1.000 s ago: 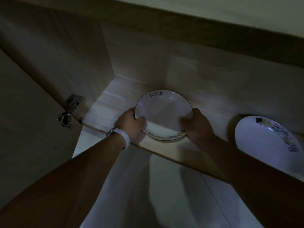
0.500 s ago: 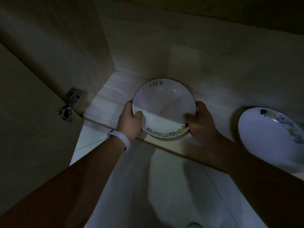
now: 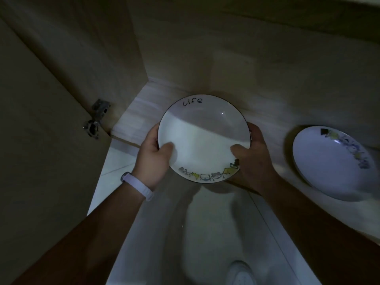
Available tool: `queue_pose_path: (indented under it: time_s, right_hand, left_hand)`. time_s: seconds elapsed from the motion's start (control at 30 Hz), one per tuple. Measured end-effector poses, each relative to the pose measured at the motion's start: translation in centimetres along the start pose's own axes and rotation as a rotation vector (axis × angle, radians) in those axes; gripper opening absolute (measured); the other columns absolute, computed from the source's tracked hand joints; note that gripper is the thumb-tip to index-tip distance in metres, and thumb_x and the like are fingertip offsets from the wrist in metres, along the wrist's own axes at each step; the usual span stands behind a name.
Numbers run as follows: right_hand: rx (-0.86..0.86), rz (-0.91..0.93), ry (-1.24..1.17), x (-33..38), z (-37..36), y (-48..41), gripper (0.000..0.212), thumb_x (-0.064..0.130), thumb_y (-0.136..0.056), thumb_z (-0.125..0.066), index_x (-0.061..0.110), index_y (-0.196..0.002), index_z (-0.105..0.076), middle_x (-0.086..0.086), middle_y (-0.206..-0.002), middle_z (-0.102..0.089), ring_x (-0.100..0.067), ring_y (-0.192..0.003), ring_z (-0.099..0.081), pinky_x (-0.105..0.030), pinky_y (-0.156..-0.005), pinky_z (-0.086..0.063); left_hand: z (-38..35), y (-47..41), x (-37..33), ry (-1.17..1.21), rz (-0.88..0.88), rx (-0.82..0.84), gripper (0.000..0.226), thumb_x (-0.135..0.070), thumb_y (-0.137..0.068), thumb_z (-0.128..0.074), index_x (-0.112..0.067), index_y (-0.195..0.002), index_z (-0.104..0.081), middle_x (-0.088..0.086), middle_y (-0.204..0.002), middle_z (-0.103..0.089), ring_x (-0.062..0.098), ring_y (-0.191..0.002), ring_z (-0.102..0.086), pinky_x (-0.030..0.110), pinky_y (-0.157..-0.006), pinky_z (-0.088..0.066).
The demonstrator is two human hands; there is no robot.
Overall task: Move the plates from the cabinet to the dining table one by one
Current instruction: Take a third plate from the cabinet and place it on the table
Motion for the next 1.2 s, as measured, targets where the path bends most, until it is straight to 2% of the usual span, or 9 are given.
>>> queue_pose_path:
  time_s: [0.1,0.2,0.3,0.43,0.6,0.8,0.93,1.13,1.2]
  right_hand:
    - [0.035,-0.022,0.015,1.1,-0.4,1.9,0.062,-0.003,-0.07,-0.055,0.019,-0.128,-0.052,-0.002,-0.112,-0.065,-0.015,-0.098,-0.065,-0.033,-0.073,-0.058]
    - [0.055,-0.075,0.054,2.7,-0.6,4.9,0.063,0.007,-0.064,-0.056,0.021,-0.126,-0.051,0.006,-0.107,-0.064,-0.005,-0.09,-0.064,-0.029,-0.069,-0.057]
    - [0.089,-0.121,0.106,5.6,-0.7,8.1,0.06,0.011,-0.063,-0.056,0.028,-0.12,-0.05,0.012,-0.105,-0.061,-0.006,-0.093,-0.061,-0.029,-0.074,-0.054]
    - [0.152,-0.14,0.087,11.2,-0.8,12.8,0.056,-0.004,-0.073,-0.057,0.028,-0.119,-0.051,0.011,-0.108,-0.061,-0.006,-0.094,-0.06,-0.011,-0.068,-0.048]
    - [0.181,-0.183,0.007,17.5,-0.4,18.4,0.059,0.004,-0.064,-0.054,0.039,-0.111,-0.053,0.006,-0.114,-0.063,-0.012,-0.1,-0.063,-0.026,-0.077,-0.055]
    - [0.154,-0.2,0.018,27.8,2.4,24.0,0.066,-0.014,-0.075,-0.053,0.044,-0.106,-0.053,0.016,-0.105,-0.063,-0.006,-0.094,-0.064,-0.029,-0.077,-0.054]
    - [0.086,-0.211,-0.01,35.9,5.4,28.1,0.066,-0.019,-0.078,-0.049,0.04,-0.108,-0.051,0.013,-0.105,-0.06,0.007,-0.081,-0.062,-0.016,-0.061,-0.053]
    - [-0.061,-0.178,-0.022,47.3,10.2,34.5,0.065,-0.019,-0.076,-0.049,0.027,-0.121,-0.053,0.008,-0.107,-0.061,-0.006,-0.089,-0.065,-0.021,-0.061,-0.055]
    - [-0.12,-0.177,-0.016,50.2,11.7,36.3,0.058,-0.007,-0.075,-0.054,0.031,-0.118,-0.054,0.008,-0.106,-0.063,-0.01,-0.092,-0.064,-0.025,-0.066,-0.053]
  left_hand:
    - [0.8,2.2,-1.3,0.048,0.027,0.011,0.057,0.011,-0.087,-0.049,-0.029,-0.128,-0.052,-0.014,-0.116,-0.067,0.009,-0.109,-0.063,0.025,-0.081,-0.054]
    - [2.1,5.2,-3.1,0.051,0.061,0.0,0.064,0.001,-0.078,-0.053,-0.027,-0.136,-0.049,-0.007,-0.127,-0.063,0.015,-0.116,-0.059,0.035,-0.086,-0.055]
    - [3.5,8.2,-5.6,0.052,0.106,-0.018,0.069,0.003,-0.077,-0.053,-0.027,-0.139,-0.046,-0.002,-0.133,-0.058,0.02,-0.12,-0.057,0.039,-0.086,-0.054]
    - [5.5,12.8,-10.7,0.089,0.147,-0.049,0.07,-0.006,-0.075,-0.059,-0.022,-0.141,-0.043,0.006,-0.137,-0.055,0.028,-0.122,-0.055,0.052,-0.09,-0.052]
    - [7.1,18.4,-18.2,0.17,0.176,-0.101,0.068,0.013,-0.077,-0.053,-0.032,-0.129,-0.05,-0.01,-0.121,-0.066,0.016,-0.11,-0.062,0.028,-0.076,-0.055]
    - [8.4,22.3,-28.6,0.149,0.201,-0.124,0.067,0.002,-0.075,-0.052,-0.022,-0.137,-0.047,0.002,-0.131,-0.06,0.021,-0.115,-0.06,0.034,-0.082,-0.055]
    - [7.7,23.8,-37.2,0.198,0.187,-0.047,0.066,0.001,-0.075,-0.051,-0.021,-0.138,-0.047,-0.002,-0.126,-0.064,0.018,-0.111,-0.062,0.03,-0.076,-0.055]
    - [6.4,26.3,-50.4,0.21,0.103,0.088,0.059,-0.002,-0.075,-0.055,-0.029,-0.127,-0.053,-0.011,-0.117,-0.068,0.014,-0.108,-0.064,0.027,-0.077,-0.055]
    - [5.7,26.8,-53.4,0.194,0.107,0.135,0.059,-0.003,-0.074,-0.055,-0.033,-0.126,-0.054,-0.01,-0.118,-0.068,0.017,-0.109,-0.063,0.031,-0.079,-0.056]
Point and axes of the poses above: each hand's wrist, its own y-axis away from the middle knuckle, its own z-axis out of the back of the hand, x = y × z, the point moved 9 cm from there along -y, towards the middle knuckle
